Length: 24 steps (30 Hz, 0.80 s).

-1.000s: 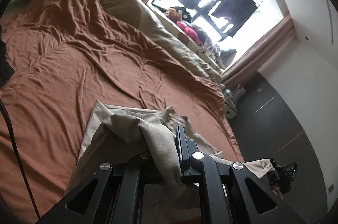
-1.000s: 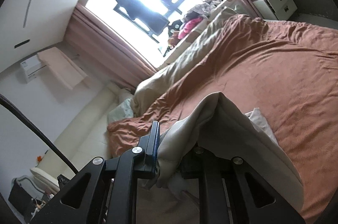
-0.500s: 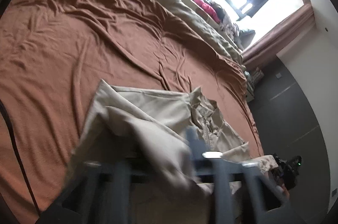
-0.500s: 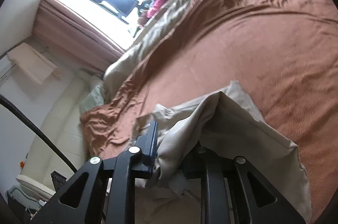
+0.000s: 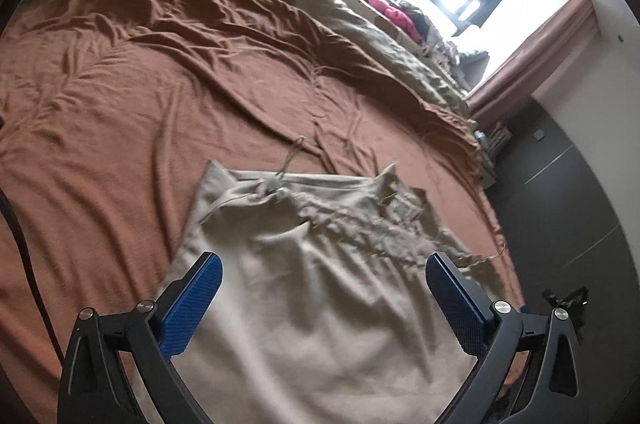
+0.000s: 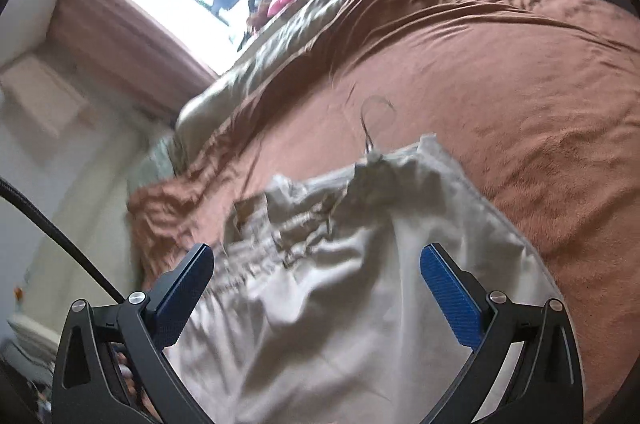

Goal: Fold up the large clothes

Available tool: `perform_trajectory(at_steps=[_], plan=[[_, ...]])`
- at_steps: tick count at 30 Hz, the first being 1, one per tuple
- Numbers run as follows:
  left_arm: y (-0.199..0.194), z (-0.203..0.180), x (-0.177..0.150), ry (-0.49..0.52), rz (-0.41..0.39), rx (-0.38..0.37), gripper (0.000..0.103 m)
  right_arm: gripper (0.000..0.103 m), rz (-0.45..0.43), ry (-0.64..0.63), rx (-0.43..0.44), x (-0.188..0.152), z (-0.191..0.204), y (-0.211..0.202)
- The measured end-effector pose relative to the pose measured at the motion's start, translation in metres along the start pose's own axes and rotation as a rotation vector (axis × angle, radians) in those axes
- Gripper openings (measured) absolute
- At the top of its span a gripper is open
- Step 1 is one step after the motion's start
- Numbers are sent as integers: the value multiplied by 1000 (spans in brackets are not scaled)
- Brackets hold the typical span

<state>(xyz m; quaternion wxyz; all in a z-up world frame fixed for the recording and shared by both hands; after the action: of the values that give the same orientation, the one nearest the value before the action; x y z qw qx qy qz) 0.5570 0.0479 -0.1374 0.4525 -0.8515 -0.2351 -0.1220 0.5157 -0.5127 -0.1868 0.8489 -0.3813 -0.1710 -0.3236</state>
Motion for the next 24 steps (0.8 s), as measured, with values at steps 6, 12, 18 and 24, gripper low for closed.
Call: perform_trajectory(at_steps=[6, 12, 18, 24], plan=[[-6, 19, -16, 42, 21, 119, 98, 103, 129, -126, -87, -10, 38, 10], [1, 56, -30, 24, 66, 202, 82, 100, 203, -264, -169, -10, 77, 32], [21, 89, -39, 9, 122, 230, 71, 92, 315, -386, -273, -17, 99, 86], [38, 96, -38, 28, 151, 215, 34, 41, 389, -452, -414, -15, 97, 141]])
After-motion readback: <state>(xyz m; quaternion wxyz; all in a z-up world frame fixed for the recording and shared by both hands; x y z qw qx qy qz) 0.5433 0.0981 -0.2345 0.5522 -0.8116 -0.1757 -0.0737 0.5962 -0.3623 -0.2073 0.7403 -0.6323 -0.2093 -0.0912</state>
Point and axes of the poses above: each gripper's, at about its wrist camera, not at the fingertips, and y roughly the way its jaws point, z to its left, x to its top, the point moved 6 cm from there along y, roughly the way its jaws point, and after that the axes turned 11 degrees about z, right-handed, at the moved point
